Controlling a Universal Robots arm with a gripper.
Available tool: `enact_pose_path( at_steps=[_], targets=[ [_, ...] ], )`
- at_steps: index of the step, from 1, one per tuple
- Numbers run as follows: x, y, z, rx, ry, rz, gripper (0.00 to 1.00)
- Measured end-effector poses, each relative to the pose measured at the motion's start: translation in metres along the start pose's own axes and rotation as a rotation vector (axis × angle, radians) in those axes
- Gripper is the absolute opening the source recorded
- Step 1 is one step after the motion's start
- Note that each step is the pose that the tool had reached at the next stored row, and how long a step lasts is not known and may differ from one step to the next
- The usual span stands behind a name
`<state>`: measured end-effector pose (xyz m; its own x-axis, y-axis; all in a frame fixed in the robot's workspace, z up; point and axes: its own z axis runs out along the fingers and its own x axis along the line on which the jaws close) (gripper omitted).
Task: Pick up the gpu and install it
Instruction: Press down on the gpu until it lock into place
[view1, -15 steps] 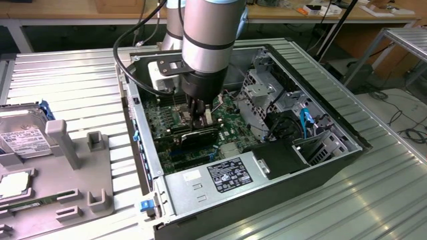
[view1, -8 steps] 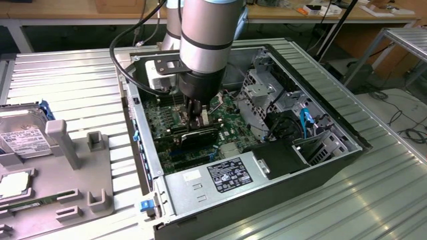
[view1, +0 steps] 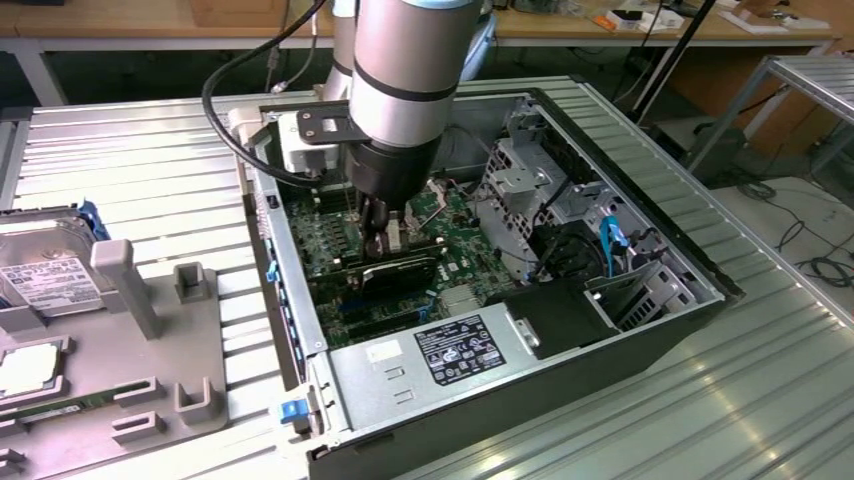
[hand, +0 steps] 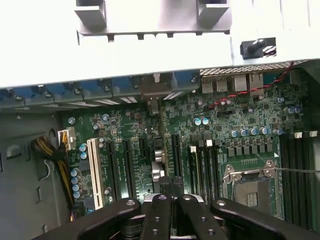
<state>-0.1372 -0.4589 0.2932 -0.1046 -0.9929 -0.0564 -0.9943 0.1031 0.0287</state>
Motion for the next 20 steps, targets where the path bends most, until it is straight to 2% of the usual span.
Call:
enact_pose_path(
  at_steps=[1, 2, 6, 9, 12, 18, 20],
  targets=[
    [0.000, 0.0018, -0.0002, -0.0015, -0.0048, 0.003, 0.11],
    [0.000, 0.0026, -0.0003, -0.0018, -0.0068, 0.005, 0.11],
    [0.000, 0.0029, -0.0003, -0.0019, -0.0070, 0.005, 0.11],
    [0.000, 0.0059, -0.0043, -0.0083, -0.0094, 0.006, 0.11],
    [0.001, 0.0121, -0.0129, -0.0224, -0.0120, 0.007, 0.11],
    [0.001, 0.0211, -0.0169, -0.0297, -0.0127, 0.008, 0.11],
    [0.002, 0.0281, -0.0186, -0.0331, -0.0136, 0.009, 0.11]
  ],
)
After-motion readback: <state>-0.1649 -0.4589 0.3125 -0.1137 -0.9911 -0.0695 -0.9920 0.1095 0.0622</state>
